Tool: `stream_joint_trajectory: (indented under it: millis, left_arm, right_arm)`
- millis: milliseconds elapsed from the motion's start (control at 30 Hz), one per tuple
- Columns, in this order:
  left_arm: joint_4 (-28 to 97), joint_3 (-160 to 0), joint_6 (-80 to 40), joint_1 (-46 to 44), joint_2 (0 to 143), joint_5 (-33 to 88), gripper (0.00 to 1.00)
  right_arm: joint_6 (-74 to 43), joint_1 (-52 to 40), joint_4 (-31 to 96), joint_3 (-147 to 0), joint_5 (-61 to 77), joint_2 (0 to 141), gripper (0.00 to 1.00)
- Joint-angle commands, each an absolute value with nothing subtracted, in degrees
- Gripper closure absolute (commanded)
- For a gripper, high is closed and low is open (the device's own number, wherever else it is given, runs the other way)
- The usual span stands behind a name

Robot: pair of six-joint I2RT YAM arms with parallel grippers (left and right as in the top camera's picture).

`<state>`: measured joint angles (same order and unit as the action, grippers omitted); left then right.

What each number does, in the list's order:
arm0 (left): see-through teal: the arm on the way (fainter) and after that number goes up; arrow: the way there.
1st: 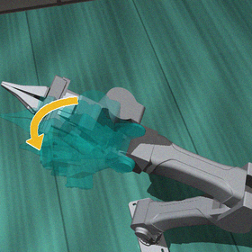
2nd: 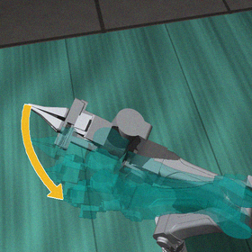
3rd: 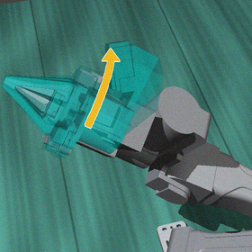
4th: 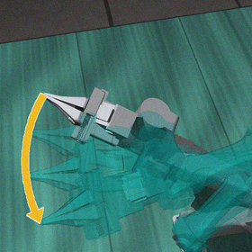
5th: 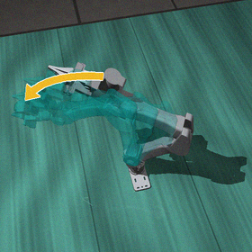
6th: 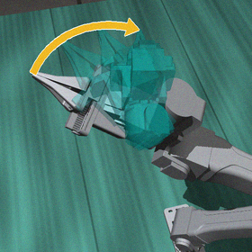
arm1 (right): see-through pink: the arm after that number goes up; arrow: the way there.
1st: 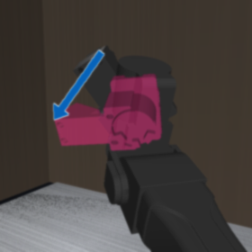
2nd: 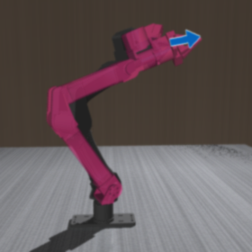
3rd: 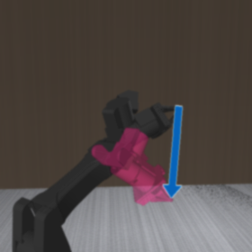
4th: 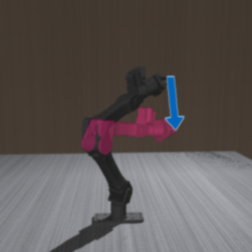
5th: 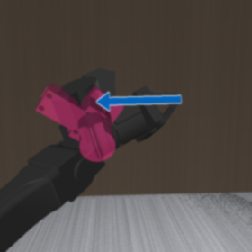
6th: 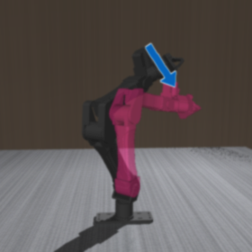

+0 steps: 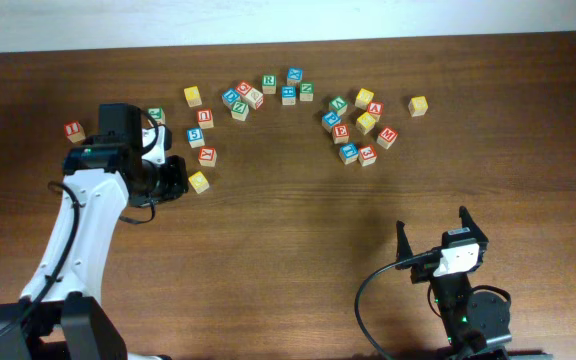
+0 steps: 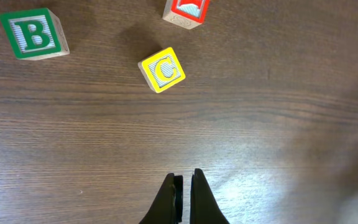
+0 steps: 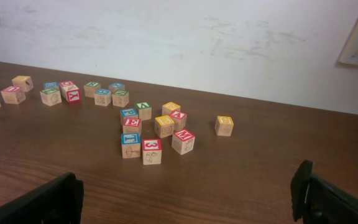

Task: Spell out ICRA
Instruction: 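Move the left gripper forward over the block cluster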

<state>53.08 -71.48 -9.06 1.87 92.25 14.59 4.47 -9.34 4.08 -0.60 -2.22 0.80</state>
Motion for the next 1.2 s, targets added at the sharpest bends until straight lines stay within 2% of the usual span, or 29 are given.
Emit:
stream_joint_trajectory:
  millis: [0, 233, 500, 933, 1067, 1167]
  left_arm:
    - [51.7, -72.36, -11.29, 1.32, 93.01, 15.81, 1.0]
    - [52.56, -77.95, -13.43, 0.99, 93.06, 13.69, 1.0]
    - [55.29, -94.61, -13.43, 0.84, 97.01, 9.1, 1.0]
    - [54.68, -95.13, -13.43, 0.49, 107.9, 8.32, 1.0]
    - [52.69, -95.13, -13.43, 0.54, 111.63, 1.39, 0.99]
    - [51.13, -95.13, -13.43, 0.47, 115.0, 1.23, 0.92]
  right_arm:
    - [3.77, -8.93, 4.54, -0.32, -2.13, 0.36, 0.02]
    - [3.77, -8.93, 4.54, -0.32, -2.13, 0.36, 0.02]
    - [3.77, -8.93, 4.54, -0.32, -2.13, 0.36, 0.02]
    - [3.77, -8.93, 4.54, -0.32, -2.13, 0.36, 0.02]
    - [3.77, -8.93, 4.54, -0.32, -2.13, 0.36, 0.02]
    - [3.77, -8.93, 4.54, -0.32, -2.13, 0.36, 0.02]
